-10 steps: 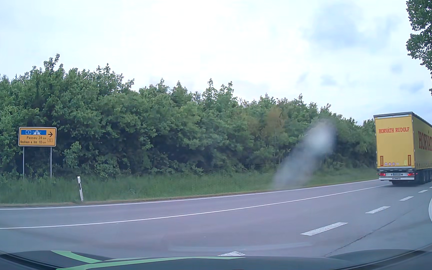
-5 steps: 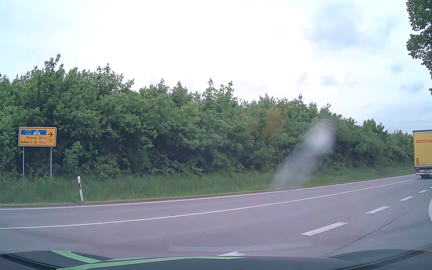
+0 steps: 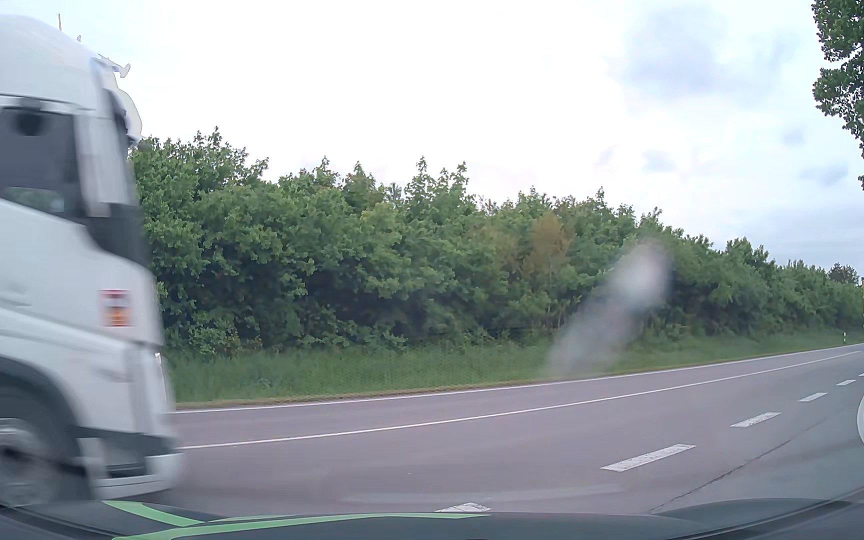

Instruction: Follow the waypoints while adhering to traffic rules and regulations

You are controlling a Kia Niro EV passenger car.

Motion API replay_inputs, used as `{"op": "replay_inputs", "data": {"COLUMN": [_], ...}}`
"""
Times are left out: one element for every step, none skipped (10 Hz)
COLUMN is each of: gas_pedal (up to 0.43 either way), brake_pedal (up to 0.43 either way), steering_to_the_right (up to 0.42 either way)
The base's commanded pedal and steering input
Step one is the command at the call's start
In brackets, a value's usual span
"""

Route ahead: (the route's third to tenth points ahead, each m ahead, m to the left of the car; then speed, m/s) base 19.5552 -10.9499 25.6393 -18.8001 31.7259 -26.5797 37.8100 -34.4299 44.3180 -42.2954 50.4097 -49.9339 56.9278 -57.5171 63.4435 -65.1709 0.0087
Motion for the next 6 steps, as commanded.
{"op": "replay_inputs", "data": {"gas_pedal": [0.0, 0.0, 0.0, 0.0, 0.0, 0.0], "brake_pedal": [0.256, 0.256, 0.256, 0.256, 0.256, 0.256], "steering_to_the_right": [0.124, 0.124, 0.124, 0.125, 0.124, 0.124]}}
